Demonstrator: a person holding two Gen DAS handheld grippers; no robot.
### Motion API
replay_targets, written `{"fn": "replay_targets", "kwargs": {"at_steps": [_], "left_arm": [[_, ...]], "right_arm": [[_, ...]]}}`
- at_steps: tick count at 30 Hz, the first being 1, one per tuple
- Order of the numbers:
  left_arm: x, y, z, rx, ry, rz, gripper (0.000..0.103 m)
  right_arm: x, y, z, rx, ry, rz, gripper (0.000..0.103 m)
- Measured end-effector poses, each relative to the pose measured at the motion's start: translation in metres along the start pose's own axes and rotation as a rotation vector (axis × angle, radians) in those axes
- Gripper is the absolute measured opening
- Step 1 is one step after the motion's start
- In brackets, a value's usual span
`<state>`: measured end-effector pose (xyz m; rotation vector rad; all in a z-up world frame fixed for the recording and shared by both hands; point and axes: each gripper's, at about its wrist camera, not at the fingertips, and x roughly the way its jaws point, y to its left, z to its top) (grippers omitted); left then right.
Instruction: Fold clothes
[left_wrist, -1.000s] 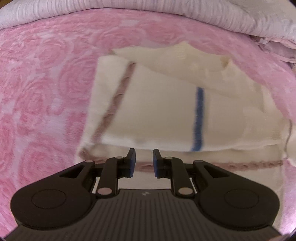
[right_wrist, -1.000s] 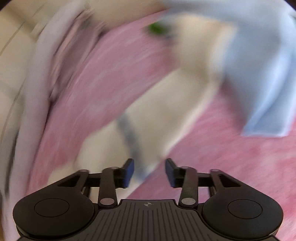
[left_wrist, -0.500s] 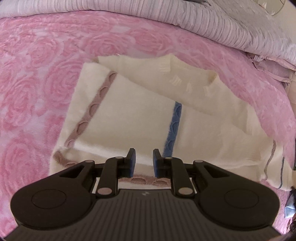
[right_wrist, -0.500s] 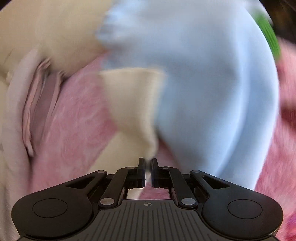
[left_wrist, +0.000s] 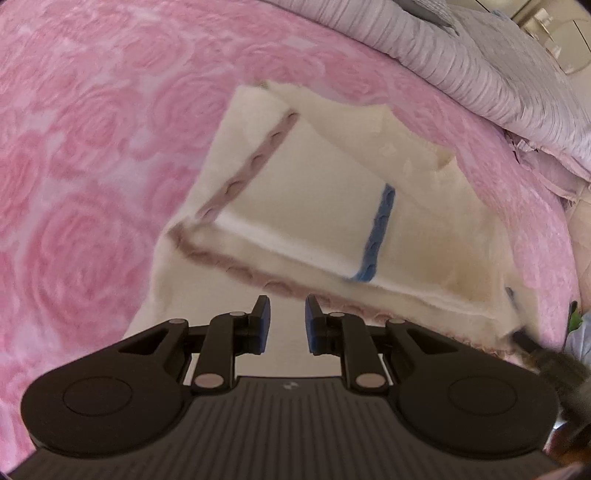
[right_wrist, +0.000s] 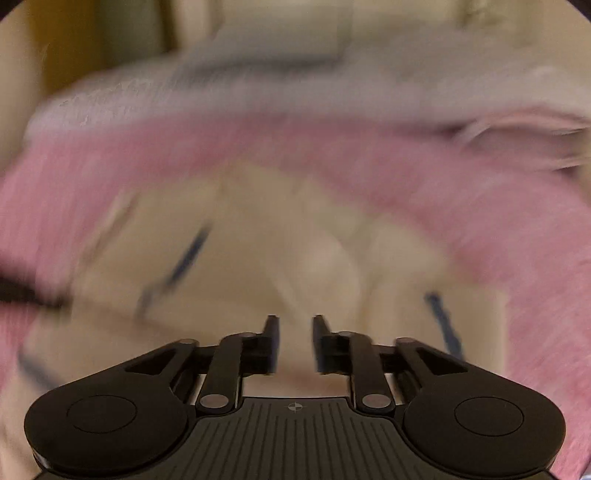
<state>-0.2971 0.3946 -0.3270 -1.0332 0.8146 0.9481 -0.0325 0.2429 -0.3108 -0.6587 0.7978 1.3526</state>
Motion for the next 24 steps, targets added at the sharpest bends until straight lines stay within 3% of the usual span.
{"fn": "replay_targets", "kwargs": {"at_steps": [4,8,12,16,20,22,23,24], "left_arm": [[0.007,0.004,-0.008,-0.015,0.03,-0.048,0.017],[0.026,-0.013,-0.012,-0.047,0.064,-0.149,0.019],[0.047,-0.046,0.002,-0.03,0.026,-0.245,0.027],[0.08,-0.073,0.022,0.005,0.024,-0.231,0.03],[0.112,-0.088,0.029,-0.006,0.092,-0.225,0.032],[0.119,-0.091,0.027,-0.005,0.089,-0.23,0.027],[0.117,-0.094,0.027,0.012,0.073,-0.25,0.006],[0.114,-0.097,0.028,0.04,0.062,-0.27,0.006]], "right_arm": [[0.009,-0.017,-0.025,0.072,0.129,0.028,0.028],[0.001,-0.071,-0.04,0.292,0.195,-0.034,0.029],[-0.008,-0.142,-0.058,0.665,0.187,-0.084,0.029],[-0.02,-0.191,-0.076,0.994,0.124,-0.087,0.029],[-0.023,-0.218,-0.09,1.144,0.094,-0.095,0.029],[-0.022,-0.222,-0.091,1.148,0.098,-0.111,0.029],[-0.021,-0.222,-0.091,1.146,0.096,-0.115,0.029],[-0.02,-0.223,-0.091,1.145,0.093,-0.118,0.029]]}}
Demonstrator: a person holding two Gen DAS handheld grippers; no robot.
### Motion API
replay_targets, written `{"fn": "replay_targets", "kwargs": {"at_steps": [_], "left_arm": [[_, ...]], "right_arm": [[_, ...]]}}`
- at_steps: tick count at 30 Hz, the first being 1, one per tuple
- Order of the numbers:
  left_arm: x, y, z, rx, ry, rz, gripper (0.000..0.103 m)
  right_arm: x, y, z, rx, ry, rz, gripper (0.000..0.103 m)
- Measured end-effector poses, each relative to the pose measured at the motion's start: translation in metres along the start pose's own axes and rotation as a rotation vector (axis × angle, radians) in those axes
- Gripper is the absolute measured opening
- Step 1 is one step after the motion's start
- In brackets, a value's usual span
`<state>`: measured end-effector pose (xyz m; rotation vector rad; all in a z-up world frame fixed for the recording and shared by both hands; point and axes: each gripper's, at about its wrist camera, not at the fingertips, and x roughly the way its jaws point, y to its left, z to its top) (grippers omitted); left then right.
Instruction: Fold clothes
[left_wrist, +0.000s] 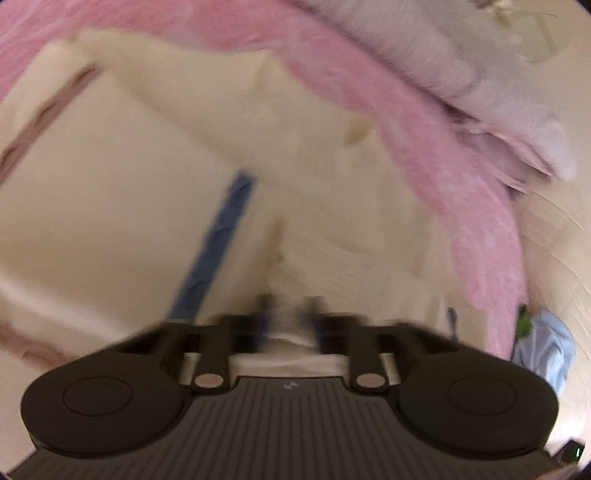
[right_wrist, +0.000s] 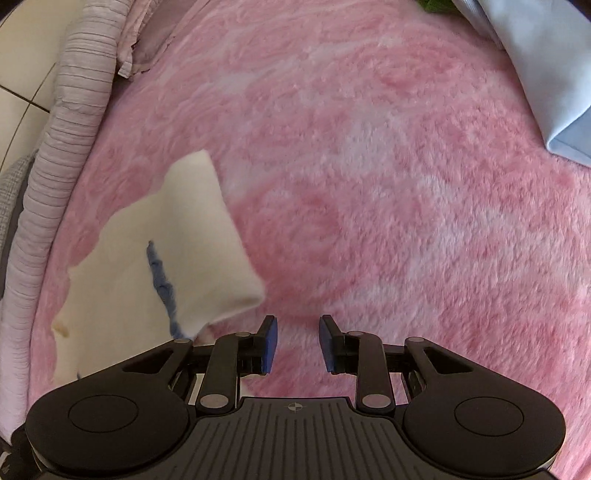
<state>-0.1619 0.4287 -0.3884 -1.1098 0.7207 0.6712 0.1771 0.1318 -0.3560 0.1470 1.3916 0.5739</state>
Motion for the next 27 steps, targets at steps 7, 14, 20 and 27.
{"fn": "replay_targets", "kwargs": {"at_steps": [7,14,20,27], "left_arm": [[-0.102,-0.021,0.018,0.257,-0.322,-0.005,0.006],[-0.118,0.048,0.028,0.269,-0.28,0.23,0.006],[-0.121,0.066,0.024,0.265,-0.304,0.242,0.006],[-0.108,0.064,0.018,0.361,-0.285,0.283,0.006]], "right_arm": [[0.002,0.022,-0.001,-0.104,-0.042,0.028,0.029],[0.019,0.069,-0.025,-0.406,-0.036,0.066,0.029],[0.039,0.108,-0.06,-0.776,-0.047,-0.016,0.029],[0.062,0.121,-0.079,-1.017,-0.114,-0.117,0.029]]}}
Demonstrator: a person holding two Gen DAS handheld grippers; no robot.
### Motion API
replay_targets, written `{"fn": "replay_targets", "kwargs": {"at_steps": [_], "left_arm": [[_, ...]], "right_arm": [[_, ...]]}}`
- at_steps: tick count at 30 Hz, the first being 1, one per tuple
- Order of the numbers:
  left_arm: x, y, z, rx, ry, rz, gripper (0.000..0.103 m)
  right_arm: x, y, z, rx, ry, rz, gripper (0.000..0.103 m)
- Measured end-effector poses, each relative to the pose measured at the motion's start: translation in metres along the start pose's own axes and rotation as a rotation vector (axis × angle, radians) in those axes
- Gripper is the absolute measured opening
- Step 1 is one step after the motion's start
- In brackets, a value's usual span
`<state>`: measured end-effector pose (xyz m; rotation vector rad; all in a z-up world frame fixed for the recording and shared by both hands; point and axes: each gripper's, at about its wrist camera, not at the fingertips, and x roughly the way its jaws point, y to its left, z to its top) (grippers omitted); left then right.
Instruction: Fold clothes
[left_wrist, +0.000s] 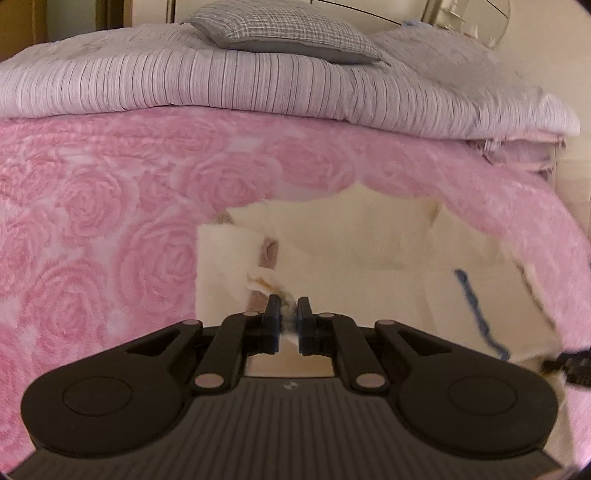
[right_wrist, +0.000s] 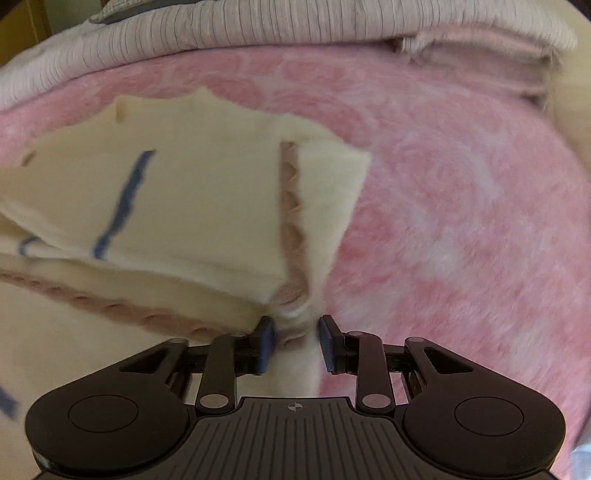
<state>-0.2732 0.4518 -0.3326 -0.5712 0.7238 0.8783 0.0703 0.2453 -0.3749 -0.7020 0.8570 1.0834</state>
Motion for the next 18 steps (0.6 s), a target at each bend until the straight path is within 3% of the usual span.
{"fn": "replay_targets", "kwargs": {"at_steps": [1,4,6,9,14,18], "left_arm": [[-0.001,0.002,-0.003,0.006,-0.002,0.0,0.006],[0.014,0.009,-0.019,0.021,0.059,0.028,0.006],[0.026,0.012,-0.03,0.041,0.113,0.055,0.007],[0.017,0.011,-0.025,0.032,0.099,0.065,0.007],[-0.002,0.009,0.002,-0.03,0.14,0.129,0.008],[-0.002,-0.003,0.011,-0.025,0.121,0.057,0.01]], "right_arm": [[0.004,-0.009,0.0,0.052,-0.003,-0.024,0.029],[0.01,-0.04,-0.009,0.275,0.053,0.065,0.029],[0.008,-0.042,-0.007,0.274,0.071,0.096,0.029],[-0.003,-0.047,0.003,0.255,0.089,0.119,0.029],[-0.026,-0.06,0.017,0.375,0.007,0.174,0.029],[-0.014,-0.049,0.027,0.406,0.0,0.184,0.029]]}}
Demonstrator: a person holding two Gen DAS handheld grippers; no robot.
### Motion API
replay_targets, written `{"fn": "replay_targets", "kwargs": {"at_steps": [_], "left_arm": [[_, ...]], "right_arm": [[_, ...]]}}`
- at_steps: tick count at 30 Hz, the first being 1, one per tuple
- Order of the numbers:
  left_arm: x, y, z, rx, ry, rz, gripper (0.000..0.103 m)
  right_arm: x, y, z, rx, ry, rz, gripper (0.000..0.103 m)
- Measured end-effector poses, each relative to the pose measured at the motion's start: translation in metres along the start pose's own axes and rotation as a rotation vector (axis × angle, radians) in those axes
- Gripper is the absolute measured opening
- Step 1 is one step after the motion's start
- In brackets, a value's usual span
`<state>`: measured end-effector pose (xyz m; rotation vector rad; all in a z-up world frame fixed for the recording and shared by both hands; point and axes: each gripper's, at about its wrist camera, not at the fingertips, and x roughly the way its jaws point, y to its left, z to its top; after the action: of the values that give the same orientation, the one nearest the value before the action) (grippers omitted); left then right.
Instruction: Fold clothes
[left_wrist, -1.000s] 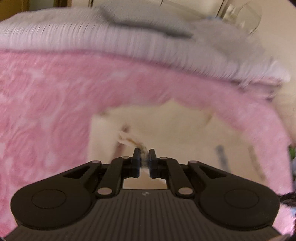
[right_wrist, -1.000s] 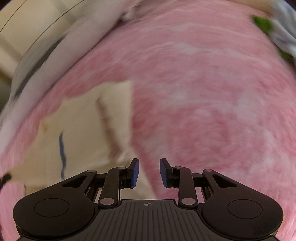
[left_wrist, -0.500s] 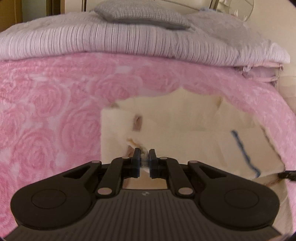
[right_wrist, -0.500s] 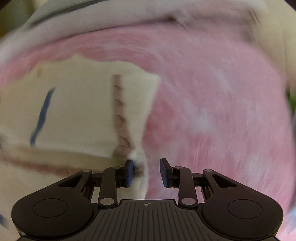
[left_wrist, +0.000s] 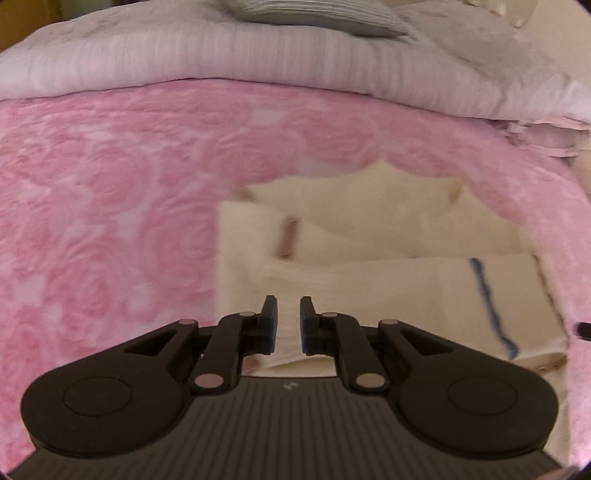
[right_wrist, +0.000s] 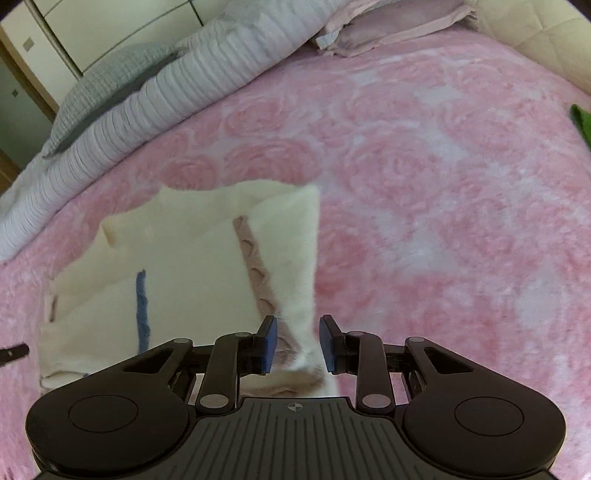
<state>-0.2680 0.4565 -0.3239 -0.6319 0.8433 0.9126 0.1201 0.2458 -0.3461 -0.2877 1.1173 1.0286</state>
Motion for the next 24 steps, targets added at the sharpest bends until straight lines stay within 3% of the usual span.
{"fn": "replay_targets", "kwargs": {"at_steps": [5,7,11,14,17,24], "left_arm": [[0.048,0.0,-0.014,0.053,0.103,0.041,0.009],[0.04,0.004,-0.011,0.029,0.095,0.019,0.009],[0.023,0.006,-0.016,0.062,0.101,0.047,0.01],[0.022,0.008,-0.024,0.076,0.167,0.082,0.01],[0.011,0.003,-0.027,0.089,0.221,0.091,0.01],[-0.021,-0.017,-0.04,0.17,0.314,0.124,0.015]], "right_arm": [[0.033,0.007,-0.009,-0.01,0.04,-0.067,0.029],[0.027,0.009,-0.007,-0.01,0.028,-0.07,0.029],[0.01,0.011,-0.012,-0.029,-0.007,-0.067,0.029],[0.023,0.016,-0.021,-0.035,0.116,-0.171,0.029],[0.014,0.032,-0.025,-0.032,0.132,-0.241,0.029],[-0.026,0.067,-0.055,0.059,0.147,-0.185,0.029]]}}
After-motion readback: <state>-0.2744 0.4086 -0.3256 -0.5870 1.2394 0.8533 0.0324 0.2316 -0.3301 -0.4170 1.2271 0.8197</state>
